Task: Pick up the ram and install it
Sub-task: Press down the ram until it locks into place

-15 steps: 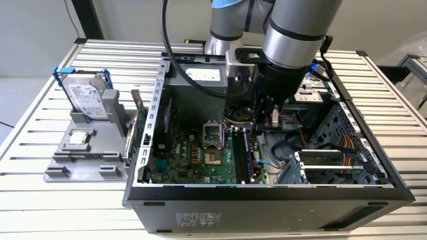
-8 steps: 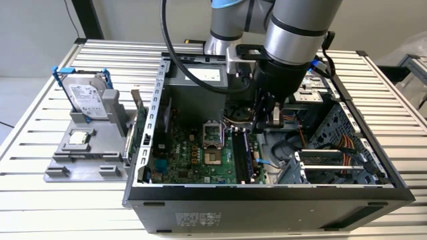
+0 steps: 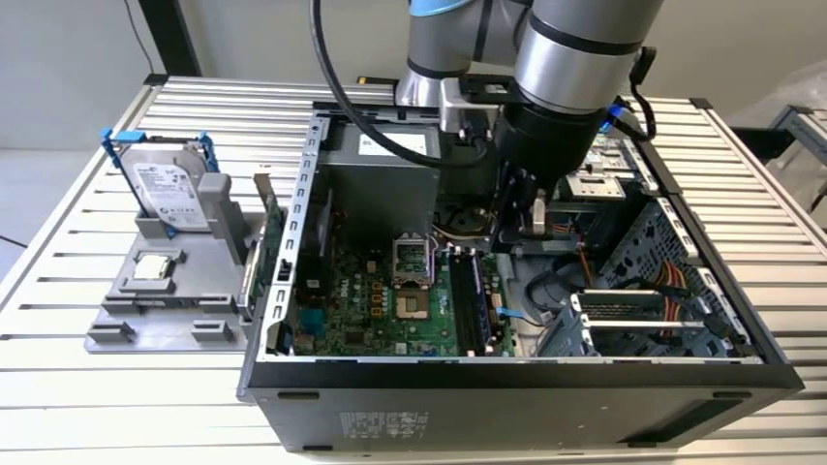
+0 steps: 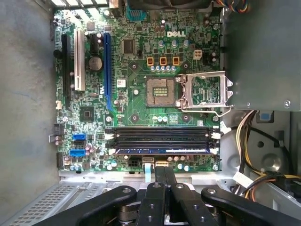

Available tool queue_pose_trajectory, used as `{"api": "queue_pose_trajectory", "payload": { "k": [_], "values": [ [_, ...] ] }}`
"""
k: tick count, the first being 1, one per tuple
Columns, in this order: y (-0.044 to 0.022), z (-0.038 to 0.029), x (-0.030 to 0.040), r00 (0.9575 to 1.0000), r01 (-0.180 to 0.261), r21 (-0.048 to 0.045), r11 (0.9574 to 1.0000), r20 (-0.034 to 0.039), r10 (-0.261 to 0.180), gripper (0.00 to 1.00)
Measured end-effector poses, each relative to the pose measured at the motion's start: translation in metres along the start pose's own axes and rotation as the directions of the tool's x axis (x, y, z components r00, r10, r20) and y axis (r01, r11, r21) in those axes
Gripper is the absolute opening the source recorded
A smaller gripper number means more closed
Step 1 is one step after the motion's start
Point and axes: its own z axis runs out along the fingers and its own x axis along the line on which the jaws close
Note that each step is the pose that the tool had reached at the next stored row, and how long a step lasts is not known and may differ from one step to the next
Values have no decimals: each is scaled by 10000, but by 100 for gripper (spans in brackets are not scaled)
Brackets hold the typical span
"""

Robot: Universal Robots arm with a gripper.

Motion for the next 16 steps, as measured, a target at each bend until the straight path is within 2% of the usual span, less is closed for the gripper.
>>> {"api": "queue_pose_trajectory", "payload": {
  "k": [8,16],
  "values": [
    [4,-147,6,10000,0,0,10000,1,0,0],
    [7,-222,9,10000,0,1,10000,3,0,0]
  ]
}}
